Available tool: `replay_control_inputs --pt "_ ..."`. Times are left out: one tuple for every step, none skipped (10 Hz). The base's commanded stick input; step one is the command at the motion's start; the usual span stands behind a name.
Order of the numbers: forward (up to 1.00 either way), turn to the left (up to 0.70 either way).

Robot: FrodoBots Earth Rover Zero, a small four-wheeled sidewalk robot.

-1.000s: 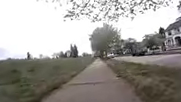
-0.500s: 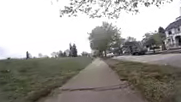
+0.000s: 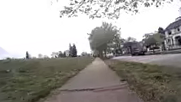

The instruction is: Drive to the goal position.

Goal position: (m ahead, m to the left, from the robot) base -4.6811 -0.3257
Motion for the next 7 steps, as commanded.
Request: replay_control_inputs --pt "0.0 -1.0" --pt "0.0 -1.0" --pt "0.0 -1.0" --pt "0.0 -1.0" --pt "0.0 -1.0" --pt "0.0 -1.0" --pt "0.0 -1.0"
